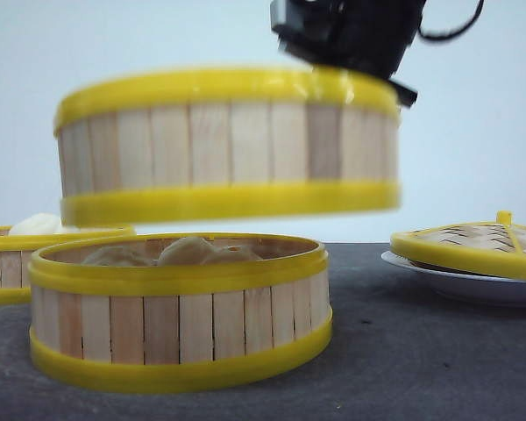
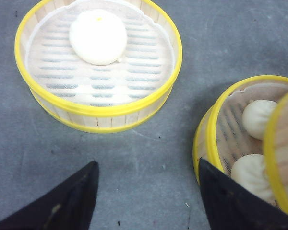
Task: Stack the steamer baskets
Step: 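Lower the held basket onto the nearest basket and open the right gripper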
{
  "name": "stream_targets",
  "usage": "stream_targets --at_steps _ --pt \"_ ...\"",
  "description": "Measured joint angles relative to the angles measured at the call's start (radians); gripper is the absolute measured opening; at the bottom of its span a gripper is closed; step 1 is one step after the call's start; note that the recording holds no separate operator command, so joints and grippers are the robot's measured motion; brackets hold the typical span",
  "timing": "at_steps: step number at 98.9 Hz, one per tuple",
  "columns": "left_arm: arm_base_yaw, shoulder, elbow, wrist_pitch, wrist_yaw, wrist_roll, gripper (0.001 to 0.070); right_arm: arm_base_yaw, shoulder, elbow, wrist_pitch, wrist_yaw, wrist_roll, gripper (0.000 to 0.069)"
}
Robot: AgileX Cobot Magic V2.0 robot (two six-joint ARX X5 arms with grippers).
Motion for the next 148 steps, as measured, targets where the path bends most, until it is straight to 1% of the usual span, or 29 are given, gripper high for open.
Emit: stream_targets --at_steps 11,19,38,56,70,102,124,148 --pt "0.000 0.000 0.000 0.000 0.000 0.000 0.0395 0.008 0.000 -0.005 0.087 -0.001 0.019 0.0023" --pt "0.000 0.000 0.000 0.001 0.000 0.000 0.0395 0.019 0.000 -0.005 0.122 0.000 0.031 0.0023" --pt "-0.001 0.000 0.000 0.001 0.000 0.000 0.0395 0.024 0.006 -0.005 0.124 0.001 0.048 0.0023" --pt "-0.001 0.000 0.000 0.001 0.000 0.000 0.0395 0.023 0.053 -0.005 0.132 0.006 0.063 0.0023" --pt "-0.001 0.000 0.000 0.001 0.000 0.000 0.0395 0.021 0.081 -0.005 0.148 0.010 0.064 0.0023" --pt "-0.001 0.000 0.000 0.001 0.000 0.000 0.0395 0.023 0.090 -0.005 0.192 0.008 0.074 0.0023" --pt "-0.001 0.000 0.000 0.002 0.000 0.000 0.0395 0.023 0.134 -0.005 0.192 0.004 0.082 0.0023" --pt "-0.001 0.000 0.000 0.002 0.000 0.000 0.0395 0.023 0.135 -0.004 0.197 0.003 0.082 0.0023"
